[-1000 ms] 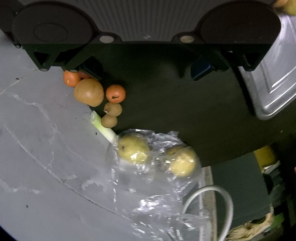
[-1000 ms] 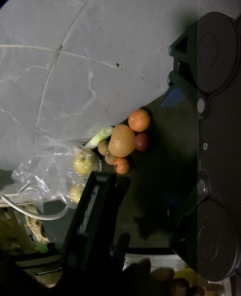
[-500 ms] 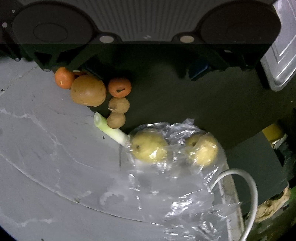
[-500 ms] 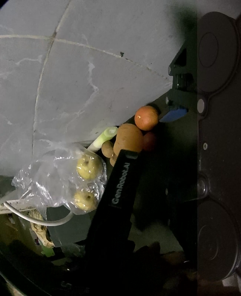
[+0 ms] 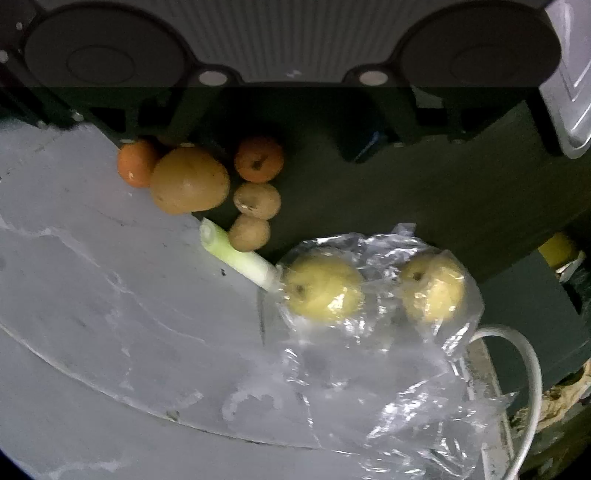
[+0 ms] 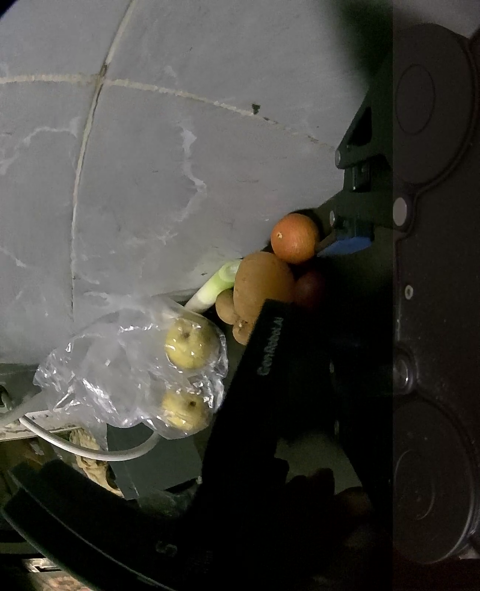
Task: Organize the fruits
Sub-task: 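Grasp a tangerine with the left tool while the right tool grasps a red plum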
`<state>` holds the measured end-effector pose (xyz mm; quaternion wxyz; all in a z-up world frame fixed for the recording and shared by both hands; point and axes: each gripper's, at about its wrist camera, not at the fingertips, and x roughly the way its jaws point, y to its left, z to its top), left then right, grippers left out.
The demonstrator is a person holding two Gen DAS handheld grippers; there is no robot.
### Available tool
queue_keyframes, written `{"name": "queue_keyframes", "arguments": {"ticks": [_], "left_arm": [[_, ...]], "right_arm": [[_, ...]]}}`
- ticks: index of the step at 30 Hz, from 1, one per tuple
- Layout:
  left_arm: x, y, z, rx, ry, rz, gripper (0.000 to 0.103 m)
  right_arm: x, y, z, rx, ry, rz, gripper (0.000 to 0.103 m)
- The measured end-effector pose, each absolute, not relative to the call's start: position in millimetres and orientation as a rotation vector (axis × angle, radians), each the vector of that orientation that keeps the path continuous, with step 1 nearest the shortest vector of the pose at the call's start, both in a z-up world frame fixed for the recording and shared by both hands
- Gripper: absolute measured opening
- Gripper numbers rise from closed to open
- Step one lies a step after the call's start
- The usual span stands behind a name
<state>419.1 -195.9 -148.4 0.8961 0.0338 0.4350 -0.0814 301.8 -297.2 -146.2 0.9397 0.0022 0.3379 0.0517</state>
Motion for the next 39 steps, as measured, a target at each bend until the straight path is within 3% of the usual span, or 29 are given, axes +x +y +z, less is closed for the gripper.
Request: {"name": "queue_keyframes", "arguments": {"ticks": [12,27,39], "left_arm": [[414.3,-200.7,-143.7,0.049,0.877,-0.216,0.031],[364.6,-175.1,-121.4,0.005,0.878,-0.203,0.031],[279.4,-137.8,-88.8,-0.131,0.832,-0.150,0.031]], "right_arm": [[303.4,-299.7,-145.0,0.008,0.674,0.126,0.027],[264.7,-296.7,-133.6,-0.013,0.700,0.167,0.026],[194.7,-267.8,-98.1,-0.076,0.676,0.252,0.026]]}}
